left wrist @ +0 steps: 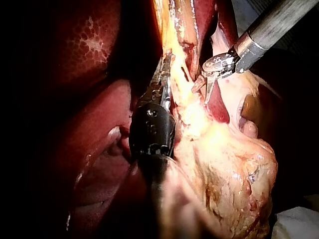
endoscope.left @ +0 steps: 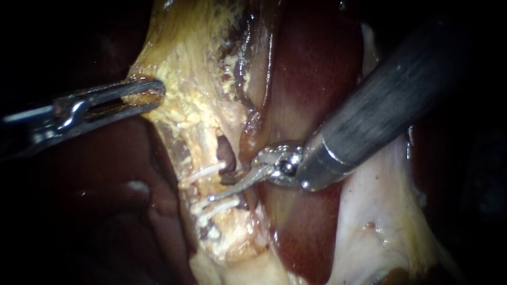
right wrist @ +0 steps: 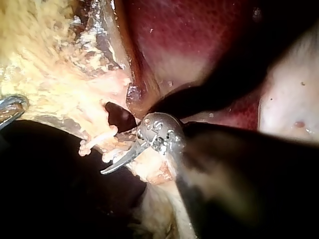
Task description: Go to the cutting position left tube
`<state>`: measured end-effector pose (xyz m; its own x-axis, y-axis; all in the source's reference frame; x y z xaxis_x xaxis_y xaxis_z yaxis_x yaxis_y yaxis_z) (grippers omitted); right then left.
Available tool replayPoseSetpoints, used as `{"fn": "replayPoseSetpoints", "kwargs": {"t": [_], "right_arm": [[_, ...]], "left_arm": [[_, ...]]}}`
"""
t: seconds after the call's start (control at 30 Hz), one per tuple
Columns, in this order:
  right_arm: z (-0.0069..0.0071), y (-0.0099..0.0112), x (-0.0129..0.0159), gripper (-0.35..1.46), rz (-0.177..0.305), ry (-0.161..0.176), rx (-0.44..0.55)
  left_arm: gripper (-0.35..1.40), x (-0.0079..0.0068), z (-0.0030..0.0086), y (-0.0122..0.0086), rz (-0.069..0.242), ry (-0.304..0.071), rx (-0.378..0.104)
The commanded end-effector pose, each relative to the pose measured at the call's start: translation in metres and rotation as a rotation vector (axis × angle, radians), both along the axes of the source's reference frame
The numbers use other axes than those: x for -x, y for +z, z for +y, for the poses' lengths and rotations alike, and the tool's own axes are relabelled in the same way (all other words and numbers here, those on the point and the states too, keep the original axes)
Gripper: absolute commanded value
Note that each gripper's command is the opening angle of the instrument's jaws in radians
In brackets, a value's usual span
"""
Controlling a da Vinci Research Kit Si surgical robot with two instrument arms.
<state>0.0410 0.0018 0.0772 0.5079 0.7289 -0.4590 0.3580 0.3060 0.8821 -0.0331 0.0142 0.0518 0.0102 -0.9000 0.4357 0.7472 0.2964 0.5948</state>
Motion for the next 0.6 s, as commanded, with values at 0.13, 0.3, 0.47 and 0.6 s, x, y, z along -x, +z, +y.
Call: {"fn": "replayPoseSetpoints", "kwargs": {"t": [0.13, 0.3, 0.47, 0.6], "right_arm": [[-0.0007, 0.0001, -0.0006, 1.28, 0.006, -0.006, 0.001], [-0.0017, 0.0004, -0.0017, 1.26, 0.026, -0.025, 0.003], [-0.0023, 0.0004, -0.0028, 1.26, 0.043, -0.042, 0.005], [-0.0021, 0.0002, -0.0037, 1.26, 0.058, -0.031, -0.001]], "left_arm": [[-0.35, 0.0, 0.0, 0.0003, -0.001, 0.001, 0.0], [-0.35, 0.0001, 0.0001, 0.0005, -0.001, 0.001, 0.0], [-0.35, 0.0003, 0.0001, 0.0005, 0.0, 0.0, 0.0], [-0.35, 0.0006, 0.0001, 0.0006, 0.0, -0.001, 0.001]]}}
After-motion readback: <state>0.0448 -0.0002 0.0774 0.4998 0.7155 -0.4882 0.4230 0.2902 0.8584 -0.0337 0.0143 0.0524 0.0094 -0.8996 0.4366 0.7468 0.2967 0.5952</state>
